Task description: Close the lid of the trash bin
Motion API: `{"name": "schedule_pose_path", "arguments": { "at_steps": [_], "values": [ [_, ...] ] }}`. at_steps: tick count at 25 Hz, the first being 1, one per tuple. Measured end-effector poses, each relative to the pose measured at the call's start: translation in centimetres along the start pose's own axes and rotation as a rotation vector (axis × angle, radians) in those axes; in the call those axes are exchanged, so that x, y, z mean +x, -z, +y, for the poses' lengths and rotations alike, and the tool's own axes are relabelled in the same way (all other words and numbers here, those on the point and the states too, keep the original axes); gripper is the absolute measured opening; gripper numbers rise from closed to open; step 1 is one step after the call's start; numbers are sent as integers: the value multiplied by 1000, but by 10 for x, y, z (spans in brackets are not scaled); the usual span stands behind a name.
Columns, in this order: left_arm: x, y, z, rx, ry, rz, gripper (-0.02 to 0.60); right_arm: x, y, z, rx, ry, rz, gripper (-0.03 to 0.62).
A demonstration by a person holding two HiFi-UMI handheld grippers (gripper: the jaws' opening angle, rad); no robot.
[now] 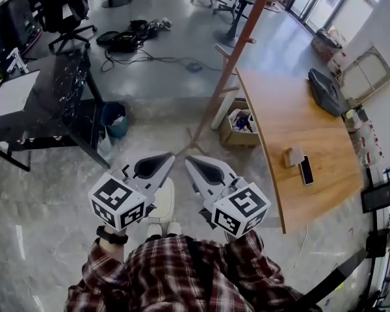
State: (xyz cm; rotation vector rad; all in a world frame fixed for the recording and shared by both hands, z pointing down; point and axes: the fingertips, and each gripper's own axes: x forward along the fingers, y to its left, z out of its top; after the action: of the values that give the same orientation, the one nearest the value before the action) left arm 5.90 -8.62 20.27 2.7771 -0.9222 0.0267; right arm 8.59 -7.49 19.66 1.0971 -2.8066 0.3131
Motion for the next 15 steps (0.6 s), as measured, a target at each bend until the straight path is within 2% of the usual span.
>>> {"name": "schedule_pose_path", "arguments": {
  "at_steps": [6,15],
  "values": [
    [-19,-10,-23,-15,-20,-10,11,-22,-11,15,6,-21,-46,12],
    [-30,-10,-33,-62,-11,-32,11,-25,-2,27,20,-37,-35,12]
  ]
}}
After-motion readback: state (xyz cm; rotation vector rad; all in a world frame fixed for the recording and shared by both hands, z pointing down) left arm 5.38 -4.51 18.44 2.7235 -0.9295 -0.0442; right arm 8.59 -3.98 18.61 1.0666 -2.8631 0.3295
